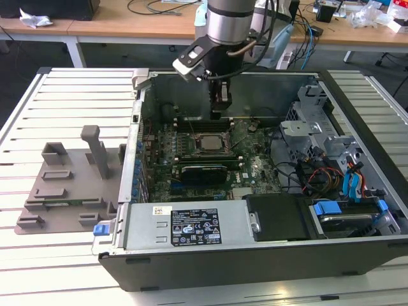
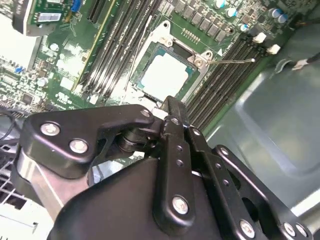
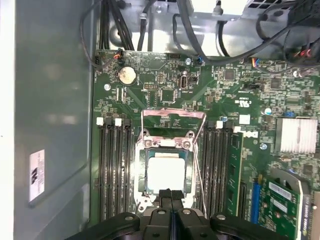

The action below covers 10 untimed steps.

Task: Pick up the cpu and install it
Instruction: 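Place the cpu into insertion slot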

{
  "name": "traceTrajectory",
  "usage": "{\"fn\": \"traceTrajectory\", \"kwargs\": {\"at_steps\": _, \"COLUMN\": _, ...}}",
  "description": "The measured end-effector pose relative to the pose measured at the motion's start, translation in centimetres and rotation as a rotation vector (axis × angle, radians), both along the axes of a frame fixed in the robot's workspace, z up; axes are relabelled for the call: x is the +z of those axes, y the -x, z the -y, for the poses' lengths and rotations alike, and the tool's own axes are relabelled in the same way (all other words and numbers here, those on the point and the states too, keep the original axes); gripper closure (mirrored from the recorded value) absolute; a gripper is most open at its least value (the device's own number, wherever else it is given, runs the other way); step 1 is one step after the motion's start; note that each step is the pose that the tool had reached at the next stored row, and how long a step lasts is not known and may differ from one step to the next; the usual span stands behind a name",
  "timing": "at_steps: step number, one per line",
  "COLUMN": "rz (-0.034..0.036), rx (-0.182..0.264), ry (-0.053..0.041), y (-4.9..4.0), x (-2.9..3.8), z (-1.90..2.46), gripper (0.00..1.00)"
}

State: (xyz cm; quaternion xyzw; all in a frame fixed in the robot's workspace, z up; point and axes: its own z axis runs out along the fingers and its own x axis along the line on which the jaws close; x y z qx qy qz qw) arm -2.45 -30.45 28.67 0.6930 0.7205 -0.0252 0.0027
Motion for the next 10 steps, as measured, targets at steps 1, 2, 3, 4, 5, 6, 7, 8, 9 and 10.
{"fn": "traceTrajectory", "kwargs": {"at_steps": 1, "rz": 0.0, "rx": 0.0, "ry": 0.0, "y": 0.0, "x": 0.22, "z": 0.0, "gripper": 0.89}}
{"fn": "traceTrajectory", "kwargs": {"at_steps": 2, "rz": 0.0, "rx": 0.0, "ry": 0.0, "y": 0.0, "x": 0.49, "z": 0.0, "gripper": 0.89}}
{"fn": "traceTrajectory", "kwargs": {"at_steps": 3, "rz": 0.0001, "rx": 0.0, "ry": -0.0001, "y": 0.0, "x": 0.8, "z": 0.0, "gripper": 0.89}}
{"fn": "traceTrajectory", "kwargs": {"at_steps": 4, "rz": 0.0, "rx": 0.0, "ry": 0.0, "y": 0.0, "x": 1.18, "z": 0.0, "gripper": 0.89}}
{"fn": "traceTrajectory", "kwargs": {"at_steps": 5, "rz": 0.0001, "rx": 0.0, "ry": -0.0002, "y": 0.0, "x": 1.24, "z": 0.0, "gripper": 0.89}}
{"fn": "traceTrajectory", "kwargs": {"at_steps": 6, "rz": 0.0002, "rx": 0.0, "ry": -0.0002, "y": 0.0, "x": 1.24, "z": 0.0, "gripper": 0.89}}
{"fn": "traceTrajectory", "kwargs": {"at_steps": 7, "rz": 0.0001, "rx": 0.0, "ry": -0.0001, "y": 0.0, "x": 1.25, "z": 0.0, "gripper": 0.89}}
{"fn": "traceTrajectory", "kwargs": {"at_steps": 8, "rz": 0.0001, "rx": 0.0, "ry": -0.0001, "y": 0.0, "x": 1.26, "z": 0.0, "gripper": 0.89}}
{"fn": "traceTrajectory", "kwargs": {"at_steps": 9, "rz": 0.0, "rx": 0.0, "ry": -0.0001, "y": 0.0, "x": 1.26, "z": 0.0, "gripper": 0.89}}
{"fn": "traceTrajectory", "kwargs": {"at_steps": 10, "rz": 0.0, "rx": 0.0, "ry": -0.0001, "y": 0.0, "x": 1.26, "z": 0.0, "gripper": 0.89}}
